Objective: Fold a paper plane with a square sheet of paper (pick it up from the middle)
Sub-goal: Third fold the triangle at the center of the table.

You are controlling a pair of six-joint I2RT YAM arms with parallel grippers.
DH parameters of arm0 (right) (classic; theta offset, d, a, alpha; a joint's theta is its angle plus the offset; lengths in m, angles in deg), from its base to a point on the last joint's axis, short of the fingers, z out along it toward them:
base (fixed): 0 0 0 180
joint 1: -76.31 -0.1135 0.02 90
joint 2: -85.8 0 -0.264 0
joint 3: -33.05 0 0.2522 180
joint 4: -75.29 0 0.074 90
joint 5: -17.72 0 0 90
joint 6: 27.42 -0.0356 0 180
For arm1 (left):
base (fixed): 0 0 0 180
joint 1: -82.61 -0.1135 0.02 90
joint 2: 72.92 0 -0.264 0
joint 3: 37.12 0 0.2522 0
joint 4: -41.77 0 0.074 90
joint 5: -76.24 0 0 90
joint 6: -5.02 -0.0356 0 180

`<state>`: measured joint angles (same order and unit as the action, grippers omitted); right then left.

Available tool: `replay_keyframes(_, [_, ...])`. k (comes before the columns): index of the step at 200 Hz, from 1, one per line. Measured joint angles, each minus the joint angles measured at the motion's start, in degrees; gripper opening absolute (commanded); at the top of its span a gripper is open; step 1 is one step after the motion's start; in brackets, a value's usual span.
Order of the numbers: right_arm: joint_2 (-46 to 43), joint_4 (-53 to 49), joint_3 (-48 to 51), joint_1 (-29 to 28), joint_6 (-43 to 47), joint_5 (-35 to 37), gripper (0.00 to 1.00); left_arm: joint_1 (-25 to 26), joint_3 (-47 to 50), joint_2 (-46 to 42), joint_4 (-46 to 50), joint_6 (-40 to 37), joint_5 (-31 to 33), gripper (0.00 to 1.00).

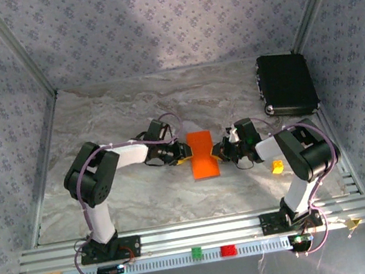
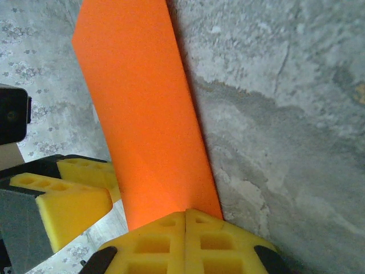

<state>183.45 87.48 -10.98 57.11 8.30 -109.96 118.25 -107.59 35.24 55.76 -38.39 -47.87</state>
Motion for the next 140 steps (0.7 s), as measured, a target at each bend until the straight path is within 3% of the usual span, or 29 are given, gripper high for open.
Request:
replay_keyframes(53, [0.0,0.0,0.0,0.0,-0.2,0.0,0.0,0.2,0.0,0.1,0.0,0.0,-1.0,0.24])
replay_keyframes(140, [0.0,0.0,-0.1,0.0,-0.4,-0.1,0.03,0.2,-0.1,0.8,-0.1,0.1,-1.2,0.07])
